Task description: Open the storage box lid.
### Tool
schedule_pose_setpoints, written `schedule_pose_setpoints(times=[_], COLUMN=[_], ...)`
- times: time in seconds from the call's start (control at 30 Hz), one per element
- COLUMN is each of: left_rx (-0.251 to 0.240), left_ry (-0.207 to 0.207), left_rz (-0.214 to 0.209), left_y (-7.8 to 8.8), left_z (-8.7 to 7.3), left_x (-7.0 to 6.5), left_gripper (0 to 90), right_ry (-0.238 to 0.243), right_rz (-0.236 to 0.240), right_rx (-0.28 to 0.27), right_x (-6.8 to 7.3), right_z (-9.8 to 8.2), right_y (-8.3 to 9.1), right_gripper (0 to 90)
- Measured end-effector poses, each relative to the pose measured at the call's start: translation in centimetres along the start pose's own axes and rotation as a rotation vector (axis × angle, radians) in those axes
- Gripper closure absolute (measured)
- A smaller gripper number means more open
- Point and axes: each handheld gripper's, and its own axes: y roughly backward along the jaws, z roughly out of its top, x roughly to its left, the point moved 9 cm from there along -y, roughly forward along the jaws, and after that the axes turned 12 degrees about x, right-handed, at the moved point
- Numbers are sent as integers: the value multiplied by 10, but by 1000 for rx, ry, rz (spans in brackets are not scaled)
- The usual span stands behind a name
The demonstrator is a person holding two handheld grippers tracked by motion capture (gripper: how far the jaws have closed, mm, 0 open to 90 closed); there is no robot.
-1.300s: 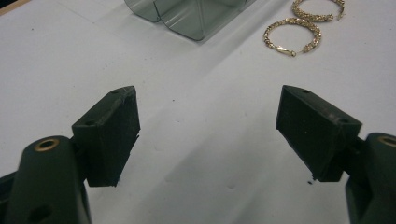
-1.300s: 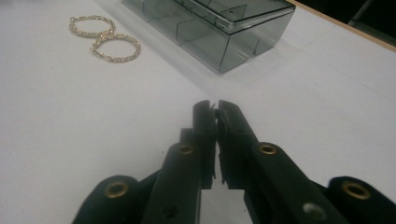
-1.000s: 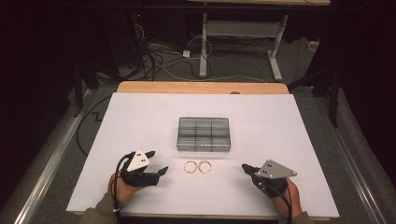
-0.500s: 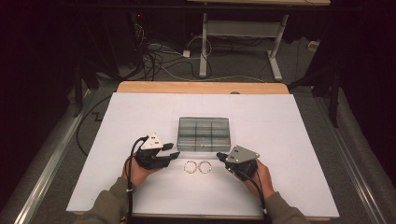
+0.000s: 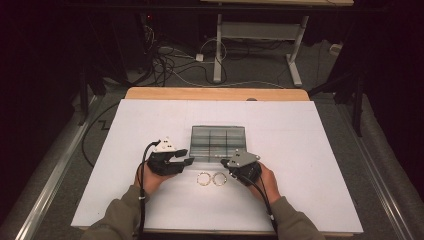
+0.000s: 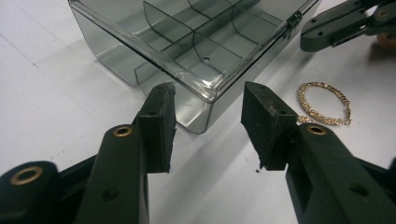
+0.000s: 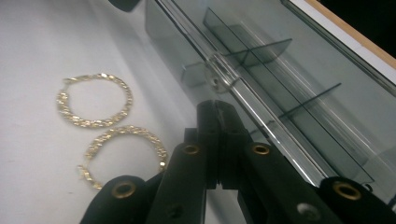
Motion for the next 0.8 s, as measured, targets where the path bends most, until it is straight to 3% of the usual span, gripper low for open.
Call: schedule_pose_setpoints(times=[0.17,0.33,0.8], left_rx=[7,10,18], left_ry=[13,3,-4], left_rz=[10,5,43], left_y=[-2,-4,-5], left_z=[1,3,3], left_x=[3,1,2], left_gripper=[542,569,594], right_ry=[-4,3,-4], right_rz=[-23,-27,-45], right_rx=[-6,-5,-13], right_x=[-3,-2,-2], right_z=[2,4,5], right_y=[-2,-5,-5], right_gripper=[900,900,898])
